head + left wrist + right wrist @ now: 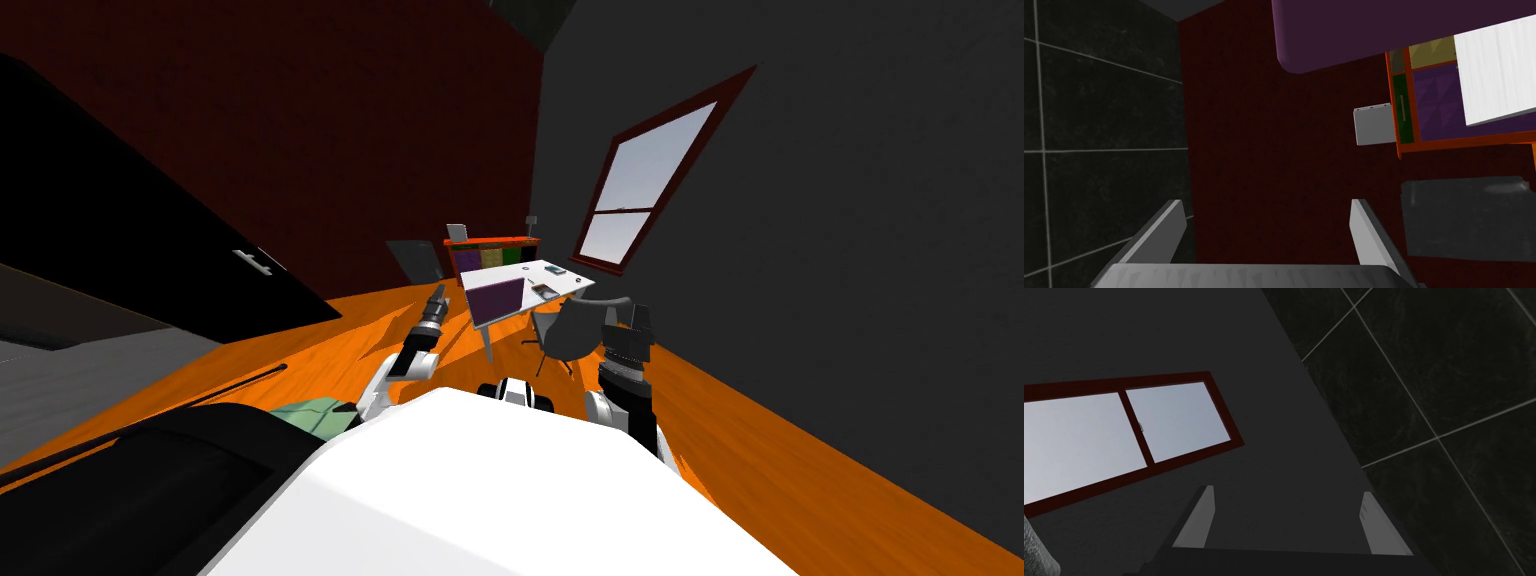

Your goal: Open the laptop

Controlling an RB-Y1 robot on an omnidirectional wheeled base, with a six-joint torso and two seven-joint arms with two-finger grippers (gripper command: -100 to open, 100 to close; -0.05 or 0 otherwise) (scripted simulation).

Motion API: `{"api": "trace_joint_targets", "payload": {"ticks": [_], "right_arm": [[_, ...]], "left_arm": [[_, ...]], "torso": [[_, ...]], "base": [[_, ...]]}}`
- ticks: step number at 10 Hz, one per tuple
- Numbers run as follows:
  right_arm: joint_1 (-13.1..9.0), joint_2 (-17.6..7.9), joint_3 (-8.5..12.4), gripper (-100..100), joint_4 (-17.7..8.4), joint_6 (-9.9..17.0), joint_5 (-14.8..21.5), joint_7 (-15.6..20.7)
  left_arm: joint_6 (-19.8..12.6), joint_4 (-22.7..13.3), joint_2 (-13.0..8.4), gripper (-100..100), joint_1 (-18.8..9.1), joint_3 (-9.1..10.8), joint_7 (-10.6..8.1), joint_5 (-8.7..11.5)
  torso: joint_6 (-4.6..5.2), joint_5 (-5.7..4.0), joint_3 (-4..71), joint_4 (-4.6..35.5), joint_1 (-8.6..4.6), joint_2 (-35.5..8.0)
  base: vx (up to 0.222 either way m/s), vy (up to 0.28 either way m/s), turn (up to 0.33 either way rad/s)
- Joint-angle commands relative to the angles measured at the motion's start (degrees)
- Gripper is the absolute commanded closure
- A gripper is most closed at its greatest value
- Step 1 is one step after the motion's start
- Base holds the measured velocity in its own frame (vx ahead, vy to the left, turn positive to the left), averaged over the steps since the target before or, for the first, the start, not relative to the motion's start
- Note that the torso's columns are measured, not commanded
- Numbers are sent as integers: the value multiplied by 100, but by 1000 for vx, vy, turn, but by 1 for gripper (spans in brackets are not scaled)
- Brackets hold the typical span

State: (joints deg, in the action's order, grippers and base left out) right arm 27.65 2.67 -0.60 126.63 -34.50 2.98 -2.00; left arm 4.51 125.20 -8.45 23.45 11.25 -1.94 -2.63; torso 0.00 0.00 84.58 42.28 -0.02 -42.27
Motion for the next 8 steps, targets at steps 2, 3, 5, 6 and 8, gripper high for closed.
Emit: {"api": "trace_joint_targets", "payload": {"ticks": [2, 3, 5, 6, 8], "right_arm": [[0, 0, 0, 0, 0, 0, 0, 0], [0, 0, 0, 0, 0, 0, 0, 0], [0, 0, 0, 0, 0, 0, 0, 0], [0, 0, 0, 0, 0, 0, 0, 0], [0, 0, 0, 0, 0, 0, 0, 0]], "left_arm": [[-615, -73, -56, -100, -147, 335, 84, -125], [-771, -102, -64, -100, -182, 426, 107, -160], [-1085, -164, -79, -100, -254, 609, 152, -232], [-1239, -195, -88, -100, -289, 699, 175, -267], [-1540, -257, -110, -100, -358, 873, 219, -335]], "torso": [[1, 0, -1, 1, 1, -2], [0, 0, -2, 1, -1, -3], [0, 1, 0, 0, 4, 0], [0, 1, -1, 0, 6, -2], [0, 0, -2, 1, 3, -2]], "base": [[2, -107, -93], [8, -114, -93], [13, -102, -84], [-7, -100, -79], [11, -100, -90]]}}
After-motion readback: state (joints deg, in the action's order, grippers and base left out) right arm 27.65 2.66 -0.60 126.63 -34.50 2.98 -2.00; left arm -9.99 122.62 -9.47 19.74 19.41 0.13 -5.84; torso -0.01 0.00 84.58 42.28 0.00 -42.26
